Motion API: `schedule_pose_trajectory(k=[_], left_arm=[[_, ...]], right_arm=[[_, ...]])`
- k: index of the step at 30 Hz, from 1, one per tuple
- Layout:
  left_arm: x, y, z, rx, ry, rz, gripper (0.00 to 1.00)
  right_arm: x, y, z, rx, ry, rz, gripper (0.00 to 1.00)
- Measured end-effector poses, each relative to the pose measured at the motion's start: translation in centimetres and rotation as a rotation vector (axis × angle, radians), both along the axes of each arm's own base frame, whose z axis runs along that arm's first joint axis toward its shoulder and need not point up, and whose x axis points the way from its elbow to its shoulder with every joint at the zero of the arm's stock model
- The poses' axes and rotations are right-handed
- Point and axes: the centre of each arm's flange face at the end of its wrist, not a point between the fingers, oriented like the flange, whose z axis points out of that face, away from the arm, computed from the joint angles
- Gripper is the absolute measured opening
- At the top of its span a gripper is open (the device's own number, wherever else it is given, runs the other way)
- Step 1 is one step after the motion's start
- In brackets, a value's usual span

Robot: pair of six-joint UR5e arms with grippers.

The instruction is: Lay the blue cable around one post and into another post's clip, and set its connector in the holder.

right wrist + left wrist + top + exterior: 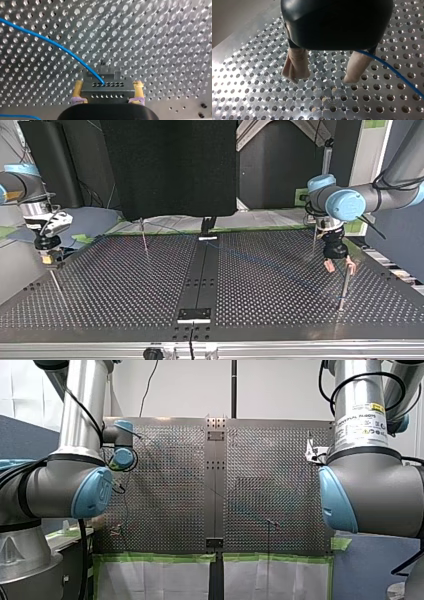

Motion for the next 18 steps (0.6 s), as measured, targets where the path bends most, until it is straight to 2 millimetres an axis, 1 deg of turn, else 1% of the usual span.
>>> schedule_pose_trajectory(k=[5,13,18], left_arm=[[0.0,0.0,0.0,0.003,0.001,-0.001,0.98],[0.0,-0.1,0.0,0.008,0.003,-0.002,0.98],[0.0,-0.2,0.0,0.009,0.003,-0.003,0.98]], right_arm=[[-0.3,-0.2,0.4,0.012,-0.001,0.015,0.02],[-1.4,-0.3,0.0,0.03,0.005,0.01,0.02],[-1.6,-0.8,-0.4,0.029,0.011,0.017,0.02]])
